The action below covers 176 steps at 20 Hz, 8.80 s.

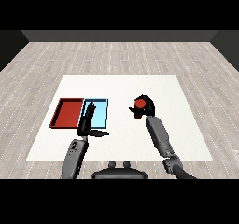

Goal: Pick the red can and put it in the red box

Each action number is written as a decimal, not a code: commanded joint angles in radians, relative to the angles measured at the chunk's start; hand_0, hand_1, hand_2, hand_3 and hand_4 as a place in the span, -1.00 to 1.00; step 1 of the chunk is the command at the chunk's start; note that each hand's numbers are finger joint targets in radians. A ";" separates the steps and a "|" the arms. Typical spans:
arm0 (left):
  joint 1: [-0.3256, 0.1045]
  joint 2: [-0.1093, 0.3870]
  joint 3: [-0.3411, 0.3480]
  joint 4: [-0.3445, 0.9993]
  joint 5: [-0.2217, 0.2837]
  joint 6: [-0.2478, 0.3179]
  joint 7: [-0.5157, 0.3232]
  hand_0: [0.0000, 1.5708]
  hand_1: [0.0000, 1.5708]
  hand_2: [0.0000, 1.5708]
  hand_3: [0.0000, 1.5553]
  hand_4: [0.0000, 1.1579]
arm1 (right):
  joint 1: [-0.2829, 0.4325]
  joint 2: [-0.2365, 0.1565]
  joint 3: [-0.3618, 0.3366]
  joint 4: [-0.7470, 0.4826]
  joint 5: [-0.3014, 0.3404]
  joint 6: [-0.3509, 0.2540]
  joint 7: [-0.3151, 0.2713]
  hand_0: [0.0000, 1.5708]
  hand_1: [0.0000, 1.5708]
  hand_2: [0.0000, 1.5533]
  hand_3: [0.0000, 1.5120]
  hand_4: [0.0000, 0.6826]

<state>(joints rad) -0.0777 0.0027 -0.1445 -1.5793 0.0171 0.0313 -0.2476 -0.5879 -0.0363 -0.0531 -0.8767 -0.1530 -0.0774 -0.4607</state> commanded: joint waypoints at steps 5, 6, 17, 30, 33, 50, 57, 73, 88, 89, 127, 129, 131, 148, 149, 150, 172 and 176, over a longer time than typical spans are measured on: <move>-0.120 -0.003 -0.156 0.113 0.049 0.145 0.012 -1.00 -1.00 -1.00 -1.00 -1.00 | 0.141 0.036 0.235 -0.317 -0.056 -0.176 0.123 0.82 0.82 0.86 0.88 0.90; -0.107 -0.003 -0.171 0.108 0.062 0.141 0.005 -1.00 -1.00 -1.00 -1.00 -1.00 | 0.157 0.036 0.316 -0.288 -0.105 -0.228 0.051 0.83 0.83 0.86 0.89 0.93; -0.082 -0.003 -0.425 0.100 0.102 0.310 -0.013 -1.00 -1.00 -1.00 -1.00 -1.00 | 0.209 0.036 0.407 -0.436 -0.074 -0.257 0.101 0.76 0.76 0.82 0.85 0.81; -0.252 -0.003 -0.377 0.206 0.101 0.331 0.055 -1.00 -1.00 -1.00 -1.00 -1.00 | 0.187 0.036 0.494 -0.530 -0.057 -0.308 0.170 0.83 0.83 0.85 0.86 0.76; -0.321 -0.003 -0.380 0.304 0.155 0.342 0.032 -1.00 -1.00 -1.00 -1.00 -1.00 | 0.159 0.036 0.536 -0.497 -0.100 -0.343 0.113 0.84 0.84 0.83 0.83 0.80; -0.341 -0.001 -0.390 0.298 0.122 0.426 0.089 0.65 0.65 0.68 0.61 0.48 | 0.114 0.035 0.633 -0.487 -0.197 -0.387 0.090 0.93 0.93 0.88 0.86 0.55; -0.356 -0.001 -0.433 0.291 0.101 0.510 0.148 1.00 1.00 0.92 0.79 0.64 | 0.062 0.035 0.656 -0.482 -0.229 -0.440 0.084 0.87 0.87 0.85 0.84 0.64; -0.360 -0.001 -0.426 0.258 0.143 0.549 0.090 1.00 1.00 0.98 0.92 0.93 | 0.147 0.011 0.562 -0.552 -0.232 -0.276 0.125 0.60 0.60 0.62 0.58 -1.00; -0.306 0.014 -0.426 0.192 0.093 0.572 0.140 1.00 1.00 1.00 0.91 0.99 | 0.106 0.011 0.496 -0.571 -0.076 -0.314 0.170 -1.00 -1.00 -1.00 -1.00 -1.00; -0.293 0.003 -0.415 0.243 0.082 0.551 0.080 1.00 1.00 1.00 0.92 0.98 | 0.136 -0.005 0.467 -0.556 -0.094 -0.266 0.137 -1.00 -1.00 -1.00 -1.00 -1.00; -0.473 0.436 0.054 0.547 -0.052 0.354 0.258 0.95 0.95 0.86 0.85 0.87 | 0.579 -0.182 0.099 -0.652 -0.153 -0.052 0.029 -1.00 -1.00 -1.00 -1.00 -1.00; -0.455 0.465 0.089 0.665 -0.048 0.334 0.182 0.99 0.99 0.95 0.85 0.88 | 0.518 -0.198 0.075 -0.551 -0.154 -0.024 0.007 -1.00 -1.00 -1.00 -1.00 -1.00; -0.457 0.476 0.122 0.723 -0.042 0.334 0.183 1.00 1.00 0.99 0.87 0.90 | 0.544 -0.179 0.094 -0.537 -0.118 -0.032 -0.035 -1.00 -1.00 -1.00 -1.00 -1.00; -0.678 0.442 0.174 1.469 -0.154 0.409 0.186 0.02 0.02 -0.05 -1.00 0.22 | 0.556 -0.188 0.074 -0.666 -0.093 -0.048 -0.064 -1.00 -1.00 -1.00 -1.00 -1.00; -0.667 0.440 0.203 1.470 -0.124 0.376 0.155 -0.03 -0.03 -0.03 -1.00 0.16 | 0.559 -0.187 0.083 -0.642 -0.087 -0.036 -0.072 -1.00 -1.00 -1.00 -1.00 -1.00; -0.612 0.448 0.243 1.460 -0.087 0.378 0.091 0.44 0.44 0.39 -1.00 -0.09 | 0.541 -0.169 0.102 -0.643 -0.061 -0.064 -0.067 -1.00 -1.00 -1.00 -1.00 -1.00; -0.670 0.409 0.427 1.231 0.093 0.320 -0.255 -1.00 -1.00 -1.00 -1.00 -1.00 | 0.595 -0.178 0.090 -0.702 -0.118 0.046 -0.119 -1.00 -1.00 -1.00 -1.00 -1.00; -0.669 0.334 0.429 1.079 0.135 0.201 -0.411 -1.00 -1.00 -1.00 -1.00 -1.00 | 0.576 -0.163 0.110 -0.682 -0.096 0.039 -0.122 -1.00 -1.00 -1.00 -1.00 -1.00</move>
<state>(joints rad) -0.7452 0.4062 0.2540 -0.3695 0.0950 0.2948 -0.5048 -0.0051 -0.2094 0.0395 -1.5726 -0.2693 -0.0378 -0.5667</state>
